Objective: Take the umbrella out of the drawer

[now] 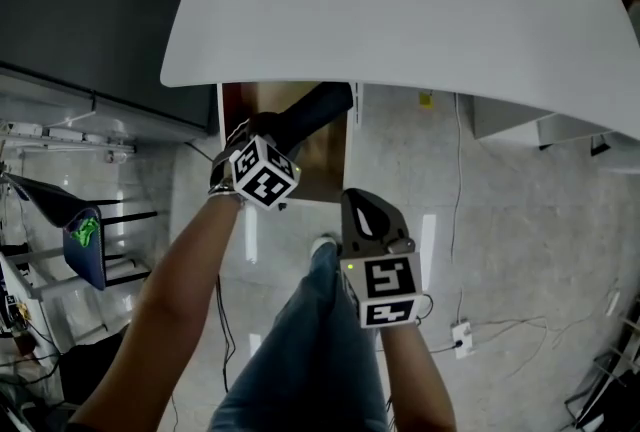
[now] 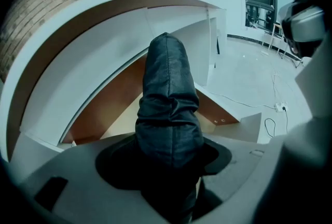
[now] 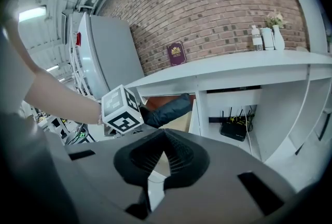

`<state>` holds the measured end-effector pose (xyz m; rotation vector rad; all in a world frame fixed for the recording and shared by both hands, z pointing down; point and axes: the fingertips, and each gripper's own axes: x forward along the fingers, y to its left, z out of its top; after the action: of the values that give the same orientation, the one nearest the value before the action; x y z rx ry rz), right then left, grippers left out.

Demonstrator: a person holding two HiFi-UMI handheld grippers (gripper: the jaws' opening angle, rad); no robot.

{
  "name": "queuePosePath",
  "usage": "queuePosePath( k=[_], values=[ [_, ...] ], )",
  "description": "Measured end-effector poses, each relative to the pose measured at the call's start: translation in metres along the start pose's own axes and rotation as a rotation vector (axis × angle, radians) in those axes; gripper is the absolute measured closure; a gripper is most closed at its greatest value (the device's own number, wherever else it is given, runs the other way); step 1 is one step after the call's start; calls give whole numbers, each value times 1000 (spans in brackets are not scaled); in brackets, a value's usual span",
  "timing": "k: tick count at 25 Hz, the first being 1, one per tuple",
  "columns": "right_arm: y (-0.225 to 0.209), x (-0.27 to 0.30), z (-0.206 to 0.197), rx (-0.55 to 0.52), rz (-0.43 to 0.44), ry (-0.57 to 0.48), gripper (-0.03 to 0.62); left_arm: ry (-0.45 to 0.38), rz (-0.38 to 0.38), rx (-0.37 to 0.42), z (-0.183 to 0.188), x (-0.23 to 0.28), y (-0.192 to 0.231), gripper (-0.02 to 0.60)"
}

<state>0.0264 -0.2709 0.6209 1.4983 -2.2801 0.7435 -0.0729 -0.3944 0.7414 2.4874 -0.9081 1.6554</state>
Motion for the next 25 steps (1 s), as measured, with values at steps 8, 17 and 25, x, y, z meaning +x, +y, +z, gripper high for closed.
queuePosePath(
  k=[8,17,25],
  values=[
    [18,-29,40,-57,7,-11,602,-29,-20,-65,8,-51,-8,319],
    [30,-63,79,-169,12,-4,603,-44,-31,-88,8,-109,-19,319],
    [44,-89,133,-215,10,-51,602,-139,-3,-225,26,-168,-13,319]
  ],
)
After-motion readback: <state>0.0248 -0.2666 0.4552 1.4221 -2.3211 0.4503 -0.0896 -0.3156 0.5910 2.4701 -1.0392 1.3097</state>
